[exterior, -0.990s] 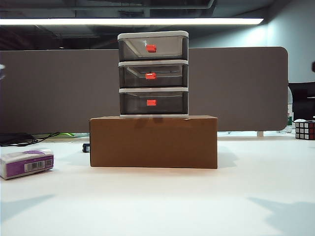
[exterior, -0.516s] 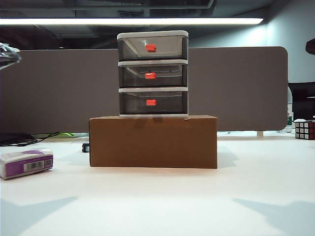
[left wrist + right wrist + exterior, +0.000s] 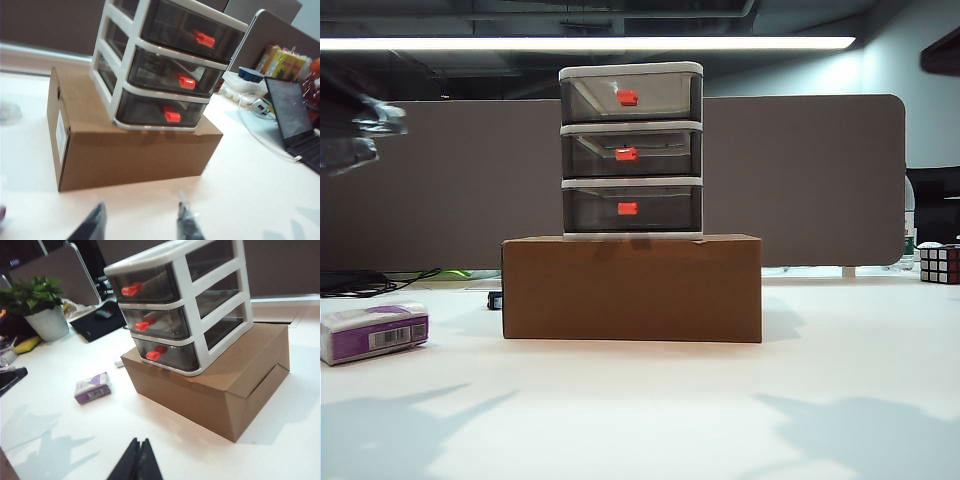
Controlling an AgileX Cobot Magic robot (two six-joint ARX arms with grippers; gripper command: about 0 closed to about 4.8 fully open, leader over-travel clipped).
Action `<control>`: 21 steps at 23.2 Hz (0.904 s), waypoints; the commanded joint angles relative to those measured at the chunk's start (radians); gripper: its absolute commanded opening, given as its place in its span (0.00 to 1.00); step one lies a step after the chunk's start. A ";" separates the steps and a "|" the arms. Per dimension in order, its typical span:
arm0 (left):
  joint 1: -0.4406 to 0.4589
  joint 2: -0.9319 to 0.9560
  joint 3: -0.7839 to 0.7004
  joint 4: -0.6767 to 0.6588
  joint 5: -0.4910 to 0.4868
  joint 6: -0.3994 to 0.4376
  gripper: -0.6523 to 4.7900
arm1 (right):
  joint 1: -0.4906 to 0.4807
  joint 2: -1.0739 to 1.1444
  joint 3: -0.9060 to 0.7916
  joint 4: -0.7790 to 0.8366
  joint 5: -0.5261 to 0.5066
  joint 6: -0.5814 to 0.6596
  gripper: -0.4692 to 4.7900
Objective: Open the third layer of the drawer on the table, pick up a pack of napkins on the table and put it in, and finally close the drawer.
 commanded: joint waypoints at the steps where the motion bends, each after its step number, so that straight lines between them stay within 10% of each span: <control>1: -0.006 0.129 0.008 0.185 -0.020 0.079 0.47 | 0.048 0.105 0.031 0.068 0.035 -0.024 0.08; 10: -0.029 0.659 0.144 0.486 -0.045 0.121 0.51 | 0.204 0.552 0.192 0.221 0.030 -0.097 0.08; 21: -0.311 1.067 0.291 0.684 -0.423 0.174 0.51 | 0.215 0.810 0.378 0.289 -0.070 -0.146 0.08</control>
